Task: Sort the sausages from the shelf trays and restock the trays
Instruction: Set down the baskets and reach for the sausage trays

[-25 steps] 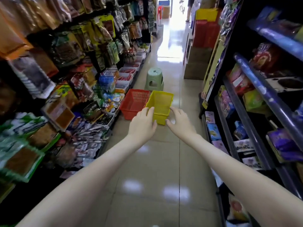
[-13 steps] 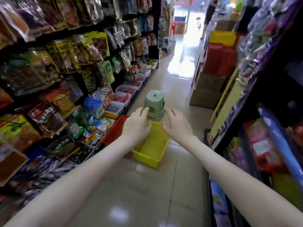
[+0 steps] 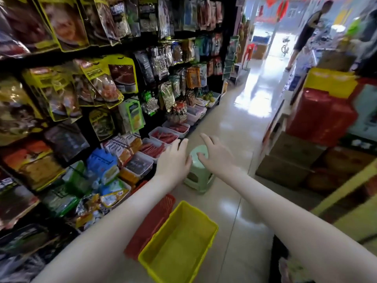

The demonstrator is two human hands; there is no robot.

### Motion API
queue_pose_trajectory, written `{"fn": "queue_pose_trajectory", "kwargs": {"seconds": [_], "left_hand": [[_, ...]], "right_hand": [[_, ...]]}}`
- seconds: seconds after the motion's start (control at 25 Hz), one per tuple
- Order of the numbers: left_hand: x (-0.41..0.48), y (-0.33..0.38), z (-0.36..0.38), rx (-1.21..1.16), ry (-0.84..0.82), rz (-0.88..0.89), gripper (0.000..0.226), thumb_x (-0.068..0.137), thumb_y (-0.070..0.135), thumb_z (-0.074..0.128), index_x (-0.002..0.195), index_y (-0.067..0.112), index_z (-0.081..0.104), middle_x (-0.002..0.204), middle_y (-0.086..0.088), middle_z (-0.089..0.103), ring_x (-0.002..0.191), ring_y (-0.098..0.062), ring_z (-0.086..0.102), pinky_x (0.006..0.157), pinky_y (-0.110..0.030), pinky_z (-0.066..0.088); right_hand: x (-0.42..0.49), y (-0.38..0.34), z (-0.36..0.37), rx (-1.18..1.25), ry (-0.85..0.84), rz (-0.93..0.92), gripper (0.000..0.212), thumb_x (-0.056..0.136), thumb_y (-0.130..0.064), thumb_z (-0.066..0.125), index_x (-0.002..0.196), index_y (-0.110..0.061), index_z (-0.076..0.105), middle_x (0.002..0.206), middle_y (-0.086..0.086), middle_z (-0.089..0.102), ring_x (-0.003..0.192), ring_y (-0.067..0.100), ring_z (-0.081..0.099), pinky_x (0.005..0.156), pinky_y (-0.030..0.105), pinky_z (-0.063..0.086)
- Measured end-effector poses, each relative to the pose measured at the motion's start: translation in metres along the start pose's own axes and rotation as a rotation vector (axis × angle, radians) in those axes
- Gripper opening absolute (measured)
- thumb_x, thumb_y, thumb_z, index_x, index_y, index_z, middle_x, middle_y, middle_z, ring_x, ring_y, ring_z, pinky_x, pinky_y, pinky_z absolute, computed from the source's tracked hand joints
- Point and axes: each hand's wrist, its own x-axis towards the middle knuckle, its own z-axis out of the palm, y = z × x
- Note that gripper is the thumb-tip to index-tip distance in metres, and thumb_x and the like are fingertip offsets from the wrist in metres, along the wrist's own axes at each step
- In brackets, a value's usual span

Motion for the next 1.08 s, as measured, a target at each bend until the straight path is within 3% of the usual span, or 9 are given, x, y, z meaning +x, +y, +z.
{"fn": "queue_pose_trajectory", "kwargs": {"seconds": [0.24, 0.6, 0.76, 1.08], "left_hand": [[0.127, -0.037, 0.057, 0.019, -0.004, -0.171, 0.055, 0.095, 0.034, 0.047, 0.143, 0.010, 0.037, 0.140, -0.012, 0.044, 0.122, -0.031, 0.048, 0.091, -0.040, 0.049], [0.264, -0.086, 0.192, 0.083, -0.029, -0.709, 0.056, 0.096, 0.036, 0.042, 0.146, 0.014, 0.031, 0.148, -0.011, 0.035, 0.129, -0.030, 0.042, 0.097, -0.039, 0.043], [0.343, -0.082, 0.228, 0.104, -0.075, -0.922, 0.056, 0.096, 0.036, 0.043, 0.146, 0.015, 0.027, 0.146, -0.011, 0.035, 0.126, -0.031, 0.043, 0.093, -0.039, 0.044], [0.451, -0.066, 0.244, 0.164, -0.129, -0.928, 0.054, 0.096, 0.033, 0.042, 0.145, 0.014, 0.027, 0.140, -0.010, 0.039, 0.122, -0.031, 0.044, 0.090, -0.041, 0.044]], "right_hand": [[0.166, 0.053, 0.041, 0.031, -0.070, -0.151, 0.063, 0.090, -0.032, 0.052, 0.147, -0.021, 0.028, 0.133, 0.008, 0.045, 0.123, 0.028, 0.040, 0.095, 0.040, 0.042], [0.356, 0.122, 0.191, 0.238, -0.330, -0.455, 0.060, 0.083, -0.022, 0.064, 0.139, -0.011, 0.044, 0.125, 0.016, 0.054, 0.118, 0.037, 0.047, 0.093, 0.046, 0.046], [0.439, 0.149, 0.216, 0.245, -0.459, -0.590, 0.061, 0.084, -0.024, 0.061, 0.140, -0.013, 0.041, 0.124, 0.013, 0.052, 0.117, 0.038, 0.046, 0.092, 0.047, 0.045], [0.522, 0.206, 0.191, 0.269, -0.468, -0.612, 0.055, 0.089, -0.027, 0.057, 0.140, -0.015, 0.042, 0.129, 0.012, 0.051, 0.121, 0.032, 0.043, 0.094, 0.043, 0.043]]}}
